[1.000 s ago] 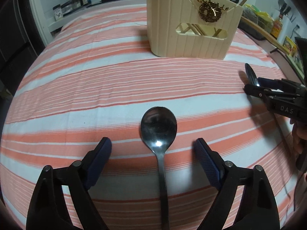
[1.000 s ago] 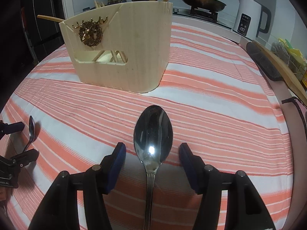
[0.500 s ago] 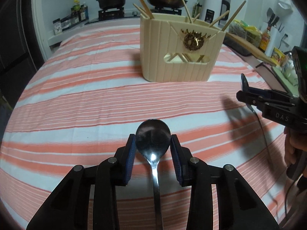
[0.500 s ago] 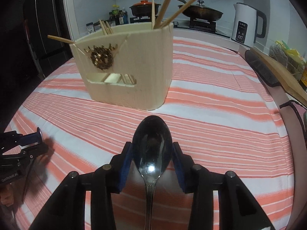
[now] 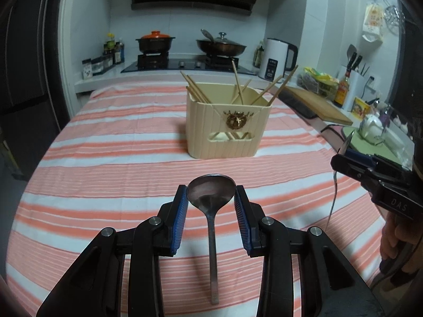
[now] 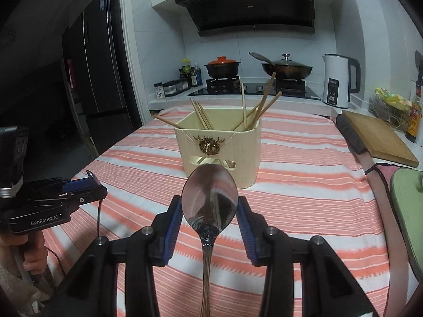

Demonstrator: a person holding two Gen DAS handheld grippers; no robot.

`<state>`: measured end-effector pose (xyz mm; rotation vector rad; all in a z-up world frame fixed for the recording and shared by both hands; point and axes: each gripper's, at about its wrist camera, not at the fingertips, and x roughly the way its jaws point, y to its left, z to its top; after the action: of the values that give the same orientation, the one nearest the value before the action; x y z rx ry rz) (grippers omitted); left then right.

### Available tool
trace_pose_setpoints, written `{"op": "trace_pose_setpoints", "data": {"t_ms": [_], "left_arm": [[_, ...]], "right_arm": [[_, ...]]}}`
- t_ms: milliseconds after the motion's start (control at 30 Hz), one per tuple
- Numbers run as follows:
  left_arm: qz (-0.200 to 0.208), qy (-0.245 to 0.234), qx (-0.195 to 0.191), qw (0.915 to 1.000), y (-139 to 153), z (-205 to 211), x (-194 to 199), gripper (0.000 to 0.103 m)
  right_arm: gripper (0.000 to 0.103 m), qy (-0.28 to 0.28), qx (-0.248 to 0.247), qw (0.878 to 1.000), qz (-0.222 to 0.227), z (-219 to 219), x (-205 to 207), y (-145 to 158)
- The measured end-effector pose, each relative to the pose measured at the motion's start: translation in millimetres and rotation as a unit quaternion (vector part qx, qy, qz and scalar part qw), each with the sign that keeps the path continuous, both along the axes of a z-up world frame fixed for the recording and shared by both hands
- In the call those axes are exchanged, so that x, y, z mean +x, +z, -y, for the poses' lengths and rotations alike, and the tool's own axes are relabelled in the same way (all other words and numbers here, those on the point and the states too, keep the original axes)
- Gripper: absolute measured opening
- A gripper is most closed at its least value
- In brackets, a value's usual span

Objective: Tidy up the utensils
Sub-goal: 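Lift both held spoons and carry them over the wooden holder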

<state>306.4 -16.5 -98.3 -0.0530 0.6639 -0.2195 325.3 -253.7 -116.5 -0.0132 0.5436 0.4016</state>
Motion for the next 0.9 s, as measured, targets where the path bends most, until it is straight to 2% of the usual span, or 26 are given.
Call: {"op": "trace_pose_setpoints", "data": {"t_ms": [267,633,767,900], "left_arm": [[0.016,-0.004,-0.01,0.9998,15,4,-8,0.035],[0.006,-0.013,-0.034,0.9993,30,-1,5,0.035],[0.011,-0.026,-0.047,0.9985,52,-4,16,0.035],[0.021,-0.044,-0.071,0.9963,89,-7,37,0.035]], "right_arm": [[0.042,-0.003,0.011,1.0,0.027,3,-11,14],[0.042,0.005,0.026,0.999,0.045,-2,-3,46],[0.042,0.013,0.025,0.999,0.045,-6,11,62],[0.042,0.019,0.041,0.998,0.041,-7,33,82]]}}
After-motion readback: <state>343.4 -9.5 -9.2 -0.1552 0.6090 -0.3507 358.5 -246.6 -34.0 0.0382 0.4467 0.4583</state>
